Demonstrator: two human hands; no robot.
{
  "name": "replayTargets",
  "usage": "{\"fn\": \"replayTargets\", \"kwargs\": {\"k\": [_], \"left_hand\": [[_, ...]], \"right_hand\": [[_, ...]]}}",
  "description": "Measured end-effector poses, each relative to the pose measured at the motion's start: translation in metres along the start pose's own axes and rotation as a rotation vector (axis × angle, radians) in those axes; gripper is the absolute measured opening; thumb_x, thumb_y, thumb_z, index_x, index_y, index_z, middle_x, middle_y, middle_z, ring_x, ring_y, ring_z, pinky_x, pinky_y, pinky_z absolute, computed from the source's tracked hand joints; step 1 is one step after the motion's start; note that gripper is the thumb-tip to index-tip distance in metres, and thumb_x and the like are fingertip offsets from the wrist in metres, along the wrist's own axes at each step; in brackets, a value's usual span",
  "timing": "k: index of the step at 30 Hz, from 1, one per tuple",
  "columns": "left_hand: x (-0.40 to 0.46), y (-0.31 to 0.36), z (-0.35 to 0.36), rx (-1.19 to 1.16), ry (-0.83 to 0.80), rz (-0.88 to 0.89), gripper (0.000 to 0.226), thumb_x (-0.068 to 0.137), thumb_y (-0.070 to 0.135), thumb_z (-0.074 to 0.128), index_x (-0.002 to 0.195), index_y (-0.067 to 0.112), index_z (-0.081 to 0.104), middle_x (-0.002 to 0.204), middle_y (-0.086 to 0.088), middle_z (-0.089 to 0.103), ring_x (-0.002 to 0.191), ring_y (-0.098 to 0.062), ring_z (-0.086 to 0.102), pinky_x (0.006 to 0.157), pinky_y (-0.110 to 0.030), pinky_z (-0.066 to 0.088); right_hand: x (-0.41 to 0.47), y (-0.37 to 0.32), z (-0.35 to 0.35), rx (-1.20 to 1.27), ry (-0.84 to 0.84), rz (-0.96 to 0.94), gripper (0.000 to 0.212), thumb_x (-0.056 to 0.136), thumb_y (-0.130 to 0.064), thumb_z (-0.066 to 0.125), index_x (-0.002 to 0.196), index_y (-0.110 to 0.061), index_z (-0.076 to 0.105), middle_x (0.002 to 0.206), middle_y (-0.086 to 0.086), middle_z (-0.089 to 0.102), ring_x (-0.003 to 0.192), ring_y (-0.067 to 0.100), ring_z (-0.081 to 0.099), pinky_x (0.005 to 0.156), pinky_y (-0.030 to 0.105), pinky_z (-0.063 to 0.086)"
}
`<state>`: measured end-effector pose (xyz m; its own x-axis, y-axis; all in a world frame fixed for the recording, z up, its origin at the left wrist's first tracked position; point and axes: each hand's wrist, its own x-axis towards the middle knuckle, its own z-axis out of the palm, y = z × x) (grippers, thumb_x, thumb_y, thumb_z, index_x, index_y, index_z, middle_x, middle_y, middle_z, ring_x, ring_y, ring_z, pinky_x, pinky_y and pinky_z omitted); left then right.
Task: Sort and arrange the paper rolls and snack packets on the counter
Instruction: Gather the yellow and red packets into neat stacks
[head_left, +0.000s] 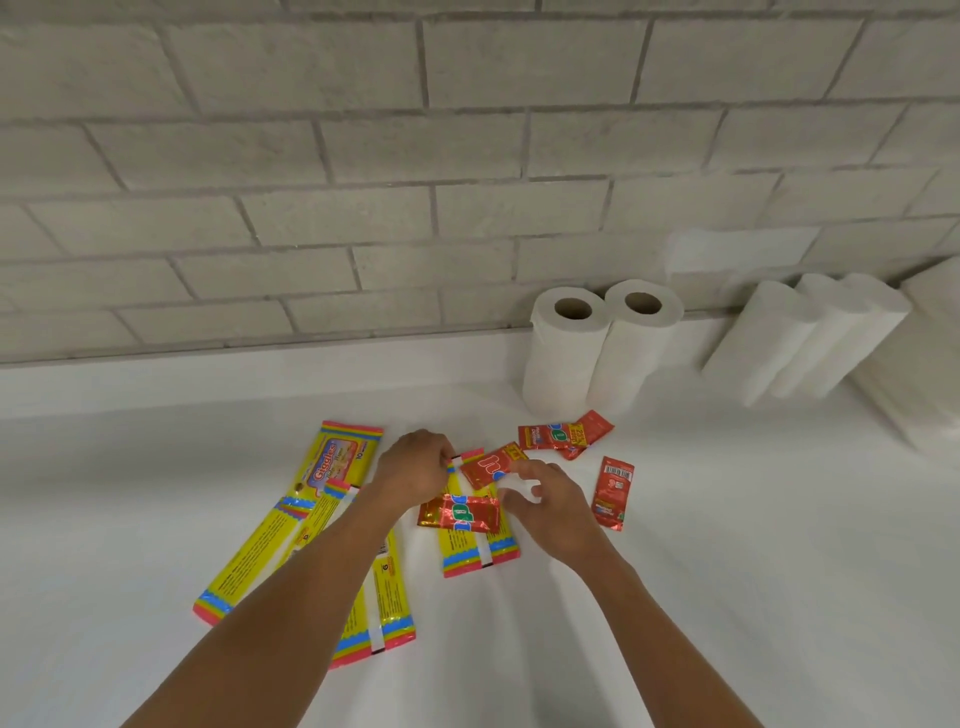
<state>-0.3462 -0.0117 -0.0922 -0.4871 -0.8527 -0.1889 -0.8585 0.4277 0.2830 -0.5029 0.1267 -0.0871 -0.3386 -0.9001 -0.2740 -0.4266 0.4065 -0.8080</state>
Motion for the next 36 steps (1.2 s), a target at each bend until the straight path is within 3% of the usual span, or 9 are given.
{"fn": "replayTargets", "kwargs": {"k": [4, 8, 12, 16, 20, 25, 28, 32, 36], "left_hand": [[-0.009, -0.005, -0.018, -0.056, 0.099, 0.003, 0.025, 0.097, 0.017, 0.049, 0.114, 0.022, 0.067, 0.115, -0.004, 0.06, 0.108, -0.024, 0.059, 0.086, -0.036, 0.05], [-0.019, -0.005, -0.04, -0.121, 0.203, 0.038, 0.023, 0.098, 0.019, 0.047, 0.109, 0.025, 0.067, 0.108, -0.001, 0.059, 0.104, -0.022, 0.059, 0.083, -0.034, 0.043], [-0.039, 0.006, -0.059, -0.17, 0.315, 0.093, 0.022, 0.097, 0.019, 0.049, 0.105, 0.025, 0.068, 0.101, 0.003, 0.057, 0.094, -0.019, 0.061, 0.075, -0.029, 0.036], [-0.068, 0.02, -0.064, -0.243, 0.432, 0.223, 0.019, 0.095, 0.011, 0.054, 0.104, 0.017, 0.07, 0.101, -0.002, 0.058, 0.087, -0.021, 0.064, 0.077, -0.035, 0.051], [-0.096, 0.026, -0.052, -0.248, 0.557, 0.344, 0.017, 0.094, 0.006, 0.058, 0.103, 0.013, 0.071, 0.098, -0.003, 0.058, 0.083, -0.018, 0.061, 0.075, -0.026, 0.049], [-0.109, 0.021, -0.027, -0.225, 0.595, 0.411, 0.018, 0.095, 0.008, 0.062, 0.11, 0.011, 0.072, 0.1, -0.003, 0.059, 0.094, -0.016, 0.058, 0.083, -0.021, 0.049], [-0.109, 0.017, -0.018, -0.213, 0.578, 0.427, 0.02, 0.09, 0.007, 0.068, 0.108, 0.015, 0.072, 0.1, 0.0, 0.059, 0.099, -0.013, 0.053, 0.086, -0.013, 0.042], [-0.106, 0.009, -0.013, -0.206, 0.534, 0.395, 0.02, 0.09, 0.01, 0.069, 0.105, 0.022, 0.073, 0.102, 0.006, 0.061, 0.105, -0.01, 0.051, 0.082, -0.019, 0.048], [-0.102, -0.007, -0.012, -0.202, 0.495, 0.325, 0.019, 0.092, 0.014, 0.066, 0.105, 0.024, 0.073, 0.104, 0.008, 0.063, 0.108, -0.013, 0.053, 0.079, -0.025, 0.052]], "right_hand": [[-0.001, -0.008, -0.004, 0.049, 0.02, -0.049, 0.038, 0.094, -0.034, 0.064, 0.131, -0.027, 0.057, 0.118, -0.011, 0.05, 0.107, 0.008, 0.05, 0.082, 0.02, 0.044], [0.001, -0.02, -0.005, 0.134, 0.037, -0.137, 0.028, 0.095, -0.029, 0.062, 0.122, -0.021, 0.066, 0.119, -0.006, 0.062, 0.105, 0.005, 0.057, 0.082, 0.015, 0.044], [0.003, -0.029, -0.007, 0.173, 0.036, -0.093, 0.026, 0.1, -0.028, 0.053, 0.117, -0.016, 0.067, 0.118, 0.0, 0.065, 0.106, 0.012, 0.062, 0.093, 0.03, 0.051], [0.002, -0.045, -0.008, 0.421, 0.019, 0.142, 0.033, 0.1, -0.043, 0.048, 0.095, -0.019, 0.069, 0.093, 0.004, 0.071, 0.08, 0.017, 0.068, 0.081, 0.036, 0.055], [0.001, -0.054, -0.011, 0.85, -0.198, 0.374, 0.046, 0.097, -0.055, 0.051, 0.113, -0.014, 0.062, 0.106, 0.015, 0.073, 0.087, 0.034, 0.074, 0.076, 0.042, 0.061], [0.005, -0.055, -0.008, 1.036, -0.278, 0.273, 0.032, 0.098, -0.019, 0.059, 0.128, -0.007, 0.056, 0.113, 0.02, 0.071, 0.099, 0.035, 0.072, 0.075, 0.041, 0.061], [0.016, -0.056, -0.003, 1.049, -0.223, 0.272, 0.039, 0.094, 0.001, 0.058, 0.129, -0.013, 0.049, 0.119, 0.019, 0.067, 0.103, 0.033, 0.07, 0.08, 0.045, 0.06], [0.035, -0.054, 0.001, 0.988, -0.169, 0.297, 0.045, 0.091, 0.006, 0.06, 0.127, -0.018, 0.049, 0.117, 0.015, 0.068, 0.096, 0.031, 0.072, 0.076, 0.044, 0.062], [0.06, -0.051, 0.005, 0.91, -0.115, 0.327, 0.048, 0.091, 0.009, 0.058, 0.127, -0.021, 0.048, 0.12, 0.013, 0.066, 0.101, 0.032, 0.07, 0.09, 0.052, 0.057]]}}
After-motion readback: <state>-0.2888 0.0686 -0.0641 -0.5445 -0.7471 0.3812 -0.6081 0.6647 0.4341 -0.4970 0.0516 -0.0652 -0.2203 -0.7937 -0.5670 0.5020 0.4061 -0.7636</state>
